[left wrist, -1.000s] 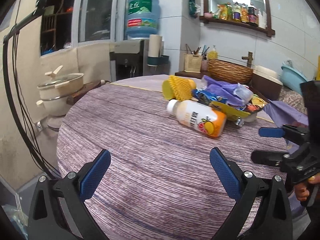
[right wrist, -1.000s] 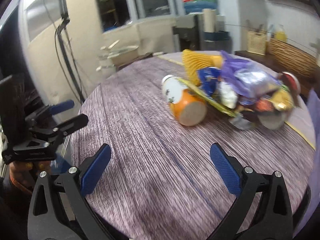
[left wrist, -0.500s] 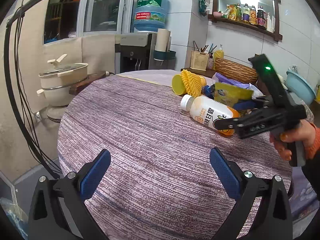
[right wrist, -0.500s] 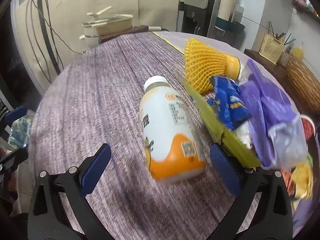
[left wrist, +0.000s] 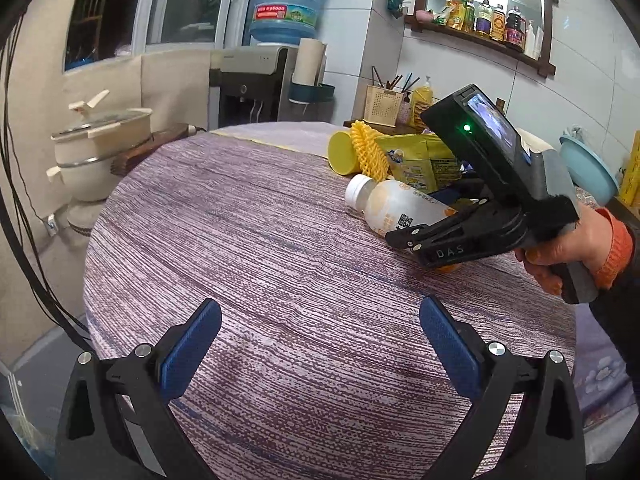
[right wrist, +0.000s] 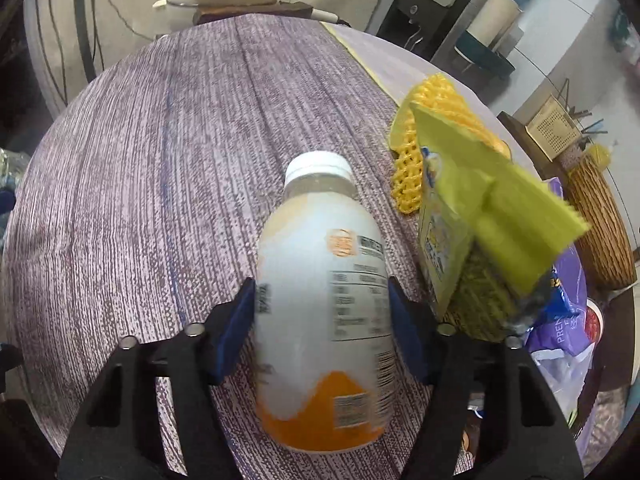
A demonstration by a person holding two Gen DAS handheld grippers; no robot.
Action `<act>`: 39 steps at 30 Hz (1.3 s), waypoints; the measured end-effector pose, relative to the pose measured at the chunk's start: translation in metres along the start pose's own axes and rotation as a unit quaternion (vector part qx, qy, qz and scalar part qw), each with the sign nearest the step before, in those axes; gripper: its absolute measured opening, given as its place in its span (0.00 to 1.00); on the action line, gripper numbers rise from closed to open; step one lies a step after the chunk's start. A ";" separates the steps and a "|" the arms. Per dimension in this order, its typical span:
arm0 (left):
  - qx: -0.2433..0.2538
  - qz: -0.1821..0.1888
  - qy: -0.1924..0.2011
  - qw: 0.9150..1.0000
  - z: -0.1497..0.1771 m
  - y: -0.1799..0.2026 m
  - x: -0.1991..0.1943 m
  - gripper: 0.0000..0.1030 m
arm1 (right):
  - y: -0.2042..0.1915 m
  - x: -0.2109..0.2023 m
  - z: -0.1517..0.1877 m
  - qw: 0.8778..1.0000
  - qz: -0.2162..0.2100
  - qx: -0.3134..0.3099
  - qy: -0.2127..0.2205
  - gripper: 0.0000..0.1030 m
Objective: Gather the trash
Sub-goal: 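Lift the bottle with the right tool while the left tool grasps the blue snack bag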
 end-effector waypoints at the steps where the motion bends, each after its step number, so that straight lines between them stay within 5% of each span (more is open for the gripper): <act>1: -0.003 0.007 -0.003 1.000 0.000 0.000 0.001 0.95 | -0.001 -0.002 0.002 1.000 0.004 -0.002 0.006 0.60; 11: 0.008 0.017 -0.018 1.000 -0.004 0.001 0.009 0.95 | -0.007 -0.054 0.035 0.994 -0.065 0.052 0.065 0.60; 19: 0.033 0.037 -0.021 0.999 -0.010 0.016 0.016 0.95 | 0.009 -0.101 0.096 0.974 -0.124 0.155 0.107 0.60; 27: 0.053 0.087 -0.021 0.995 -0.040 0.046 0.035 0.95 | 0.048 -0.118 0.144 0.957 -0.083 0.242 0.139 0.60; 33: 0.100 0.081 -0.039 0.991 -0.072 0.065 0.071 0.92 | 0.064 -0.130 0.170 0.948 -0.055 0.270 0.161 0.60; 39: 0.197 0.041 -0.088 0.976 -0.086 0.088 0.128 0.80 | 0.074 -0.137 0.191 0.940 -0.047 0.290 0.172 0.60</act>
Point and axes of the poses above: each gripper's, at about its wrist camera, not at the fingertips, and x roughly the way its jaws point, y to its right, z to its underside, the point moved 5 cm from there along x, roughly the way its jaws point, and after that the axes turned 13 degrees about x, right-handed, at the moved point
